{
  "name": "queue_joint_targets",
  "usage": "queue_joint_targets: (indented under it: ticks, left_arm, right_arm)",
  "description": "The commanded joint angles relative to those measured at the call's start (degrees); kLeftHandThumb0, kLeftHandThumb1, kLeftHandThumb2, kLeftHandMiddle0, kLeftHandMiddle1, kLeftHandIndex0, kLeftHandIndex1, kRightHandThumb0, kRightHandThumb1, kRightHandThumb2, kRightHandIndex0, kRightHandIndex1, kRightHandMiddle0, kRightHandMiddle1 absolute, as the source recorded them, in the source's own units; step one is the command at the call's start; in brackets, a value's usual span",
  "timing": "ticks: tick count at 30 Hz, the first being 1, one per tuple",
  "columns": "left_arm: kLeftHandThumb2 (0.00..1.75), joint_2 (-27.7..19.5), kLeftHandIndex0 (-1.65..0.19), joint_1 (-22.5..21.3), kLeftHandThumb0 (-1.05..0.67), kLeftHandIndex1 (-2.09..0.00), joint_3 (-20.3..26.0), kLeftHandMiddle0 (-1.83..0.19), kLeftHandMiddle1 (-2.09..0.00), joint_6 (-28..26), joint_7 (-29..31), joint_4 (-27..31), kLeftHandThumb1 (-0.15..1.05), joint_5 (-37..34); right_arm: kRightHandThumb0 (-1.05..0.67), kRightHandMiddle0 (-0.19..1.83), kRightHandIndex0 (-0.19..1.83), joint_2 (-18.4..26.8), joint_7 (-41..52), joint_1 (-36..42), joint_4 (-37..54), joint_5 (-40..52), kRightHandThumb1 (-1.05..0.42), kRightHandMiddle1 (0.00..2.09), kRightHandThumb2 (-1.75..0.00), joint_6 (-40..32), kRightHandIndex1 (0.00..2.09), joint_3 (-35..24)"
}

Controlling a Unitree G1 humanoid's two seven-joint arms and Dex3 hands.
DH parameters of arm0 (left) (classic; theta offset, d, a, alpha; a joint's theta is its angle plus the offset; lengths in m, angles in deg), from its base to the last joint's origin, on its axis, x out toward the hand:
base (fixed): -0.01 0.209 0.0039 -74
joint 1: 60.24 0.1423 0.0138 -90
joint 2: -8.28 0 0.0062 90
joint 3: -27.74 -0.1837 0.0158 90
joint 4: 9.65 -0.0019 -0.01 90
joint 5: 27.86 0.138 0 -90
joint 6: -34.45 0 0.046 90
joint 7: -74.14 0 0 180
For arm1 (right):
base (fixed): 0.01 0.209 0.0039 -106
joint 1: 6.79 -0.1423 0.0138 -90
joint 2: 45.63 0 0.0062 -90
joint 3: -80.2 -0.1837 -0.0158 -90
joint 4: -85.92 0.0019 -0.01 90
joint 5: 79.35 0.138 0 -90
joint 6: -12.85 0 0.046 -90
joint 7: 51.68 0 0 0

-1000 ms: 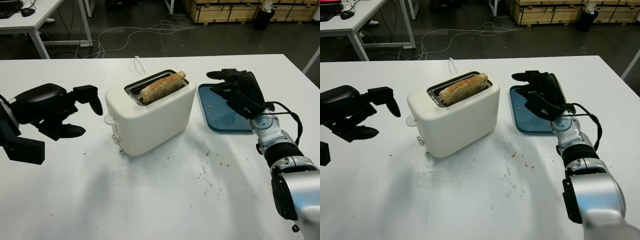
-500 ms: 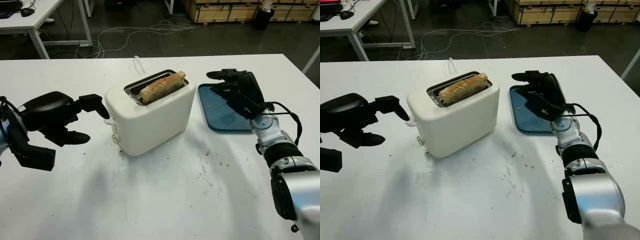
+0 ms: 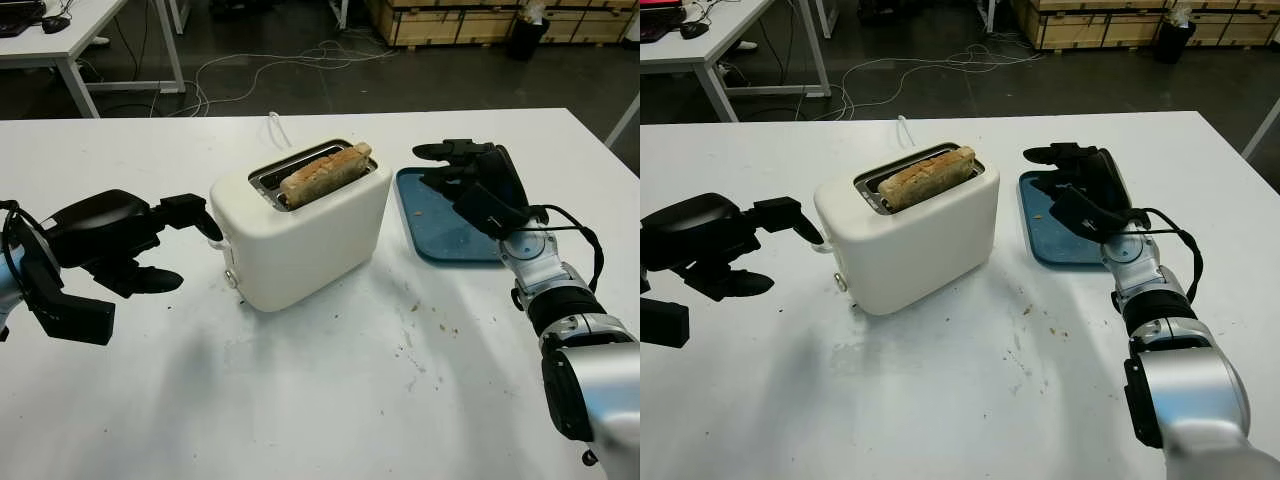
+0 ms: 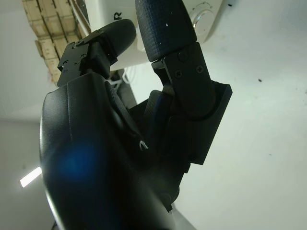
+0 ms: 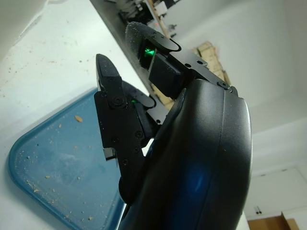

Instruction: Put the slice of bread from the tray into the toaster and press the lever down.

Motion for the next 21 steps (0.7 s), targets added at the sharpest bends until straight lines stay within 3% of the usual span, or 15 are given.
queue_joint_targets:
  ticks: [1,7,16,21]
  left_arm:
    - [0.86,0.5,0.00,0.0,-1.05,-1.14,-0.1,-1.45,-1.75,1.0,-1.3,-0.6,0.92,1.4]
    - [0.86,1.1,0.00,-0.1,-1.05,-1.13,-0.2,-1.49,-1.75,2.6,-2.5,-2.3,0.92,1.3]
    - [0.82,0.6,0.00,0.5,-1.05,-1.17,-0.6,-1.44,-1.75,-1.7,0.1,0.3,0.92,0.2]
    - [0.81,0.8,0.00,0.9,-1.05,-1.17,-0.5,-1.41,-1.75,-3.2,0.9,1.3,0.92,-0.1]
  right_arm:
    - [-0.16,0.95,0.97,-0.2,0.3,0.5,0.6,1.0,-0.92,0.00,-0.02,-0.5,0.23,-0.4]
    - [-0.17,0.95,0.97,0.0,-0.1,0.6,0.6,0.5,-0.92,0.00,-0.01,-0.1,0.22,-0.1]
    - [-0.19,0.95,0.97,-0.1,0.4,1.0,1.1,0.9,-0.92,0.00,-0.01,0.5,0.21,-0.3]
    - [-0.20,1.03,1.12,-0.1,0.7,1.6,2.0,1.1,-0.92,0.04,-0.02,2.1,0.29,-0.4]
